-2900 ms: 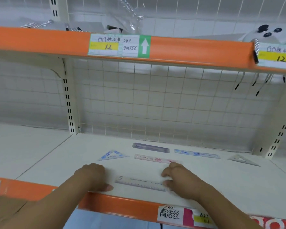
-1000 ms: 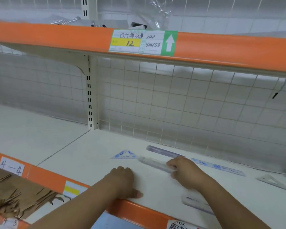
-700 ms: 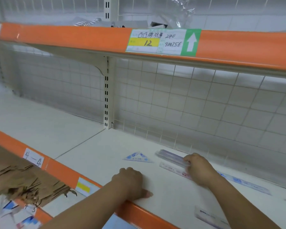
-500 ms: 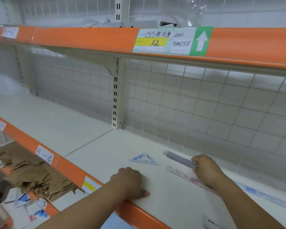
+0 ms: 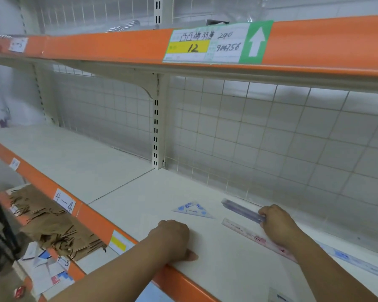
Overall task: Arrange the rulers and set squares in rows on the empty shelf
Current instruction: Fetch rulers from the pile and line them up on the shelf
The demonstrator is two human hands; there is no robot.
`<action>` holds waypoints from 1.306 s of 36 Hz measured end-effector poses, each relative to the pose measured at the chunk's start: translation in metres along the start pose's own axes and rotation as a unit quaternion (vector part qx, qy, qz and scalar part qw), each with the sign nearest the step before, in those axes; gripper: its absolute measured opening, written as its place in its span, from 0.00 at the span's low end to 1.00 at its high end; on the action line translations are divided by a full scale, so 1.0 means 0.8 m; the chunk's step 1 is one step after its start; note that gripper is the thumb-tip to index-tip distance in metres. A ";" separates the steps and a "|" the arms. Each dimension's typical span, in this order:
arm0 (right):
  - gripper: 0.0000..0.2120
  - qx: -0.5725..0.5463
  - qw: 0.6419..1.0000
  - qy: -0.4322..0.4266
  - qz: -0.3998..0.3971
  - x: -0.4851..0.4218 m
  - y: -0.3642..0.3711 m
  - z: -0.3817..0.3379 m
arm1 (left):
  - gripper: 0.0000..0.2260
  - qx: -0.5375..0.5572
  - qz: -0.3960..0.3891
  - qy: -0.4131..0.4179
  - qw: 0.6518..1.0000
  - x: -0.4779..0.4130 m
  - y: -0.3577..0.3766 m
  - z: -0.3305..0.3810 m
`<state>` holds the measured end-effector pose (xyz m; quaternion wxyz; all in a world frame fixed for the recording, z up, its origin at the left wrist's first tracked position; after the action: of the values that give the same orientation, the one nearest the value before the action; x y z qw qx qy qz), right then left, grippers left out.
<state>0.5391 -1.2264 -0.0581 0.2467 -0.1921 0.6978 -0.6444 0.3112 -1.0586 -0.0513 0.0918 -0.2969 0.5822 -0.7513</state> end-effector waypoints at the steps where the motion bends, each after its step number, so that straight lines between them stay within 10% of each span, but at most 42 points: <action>1: 0.07 -0.001 1.000 -0.002 -0.003 0.000 0.000 -0.001 | 0.29 0.000 0.001 0.000 1.000 0.001 0.000 0.000; 19: 0.19 0.001 1.000 0.027 -0.005 0.025 -0.011 -0.006 | 0.29 -0.002 0.009 0.007 1.000 0.000 0.000 0.002; 26: 0.02 0.012 0.999 0.035 0.027 0.064 -0.038 -0.007 | 0.27 -0.022 0.016 0.024 0.999 -0.001 -0.003 0.005; 31: 0.13 0.005 0.998 0.040 0.038 0.095 -0.052 -0.001 | 0.26 -0.059 0.011 0.046 0.997 0.002 -0.009 0.013; 47: 0.14 -0.025 0.990 0.061 -0.122 0.223 -0.061 0.026 | 0.23 -0.099 -0.011 0.199 0.975 0.036 0.012 0.133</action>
<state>0.4052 -1.3521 -0.0279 0.1185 -0.2421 0.6988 -0.6625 0.3447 -1.1624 -0.0350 -0.0642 -0.1556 0.6569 -0.7349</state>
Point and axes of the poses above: each hand's wrist, its own x-axis away from the middle knuckle, its own y-axis out of the palm, z = x × y, the point moved 6 cm from there along -x, towards the middle knuckle, and after that the axes turned 6 degrees about x, right-handed, at the moved point
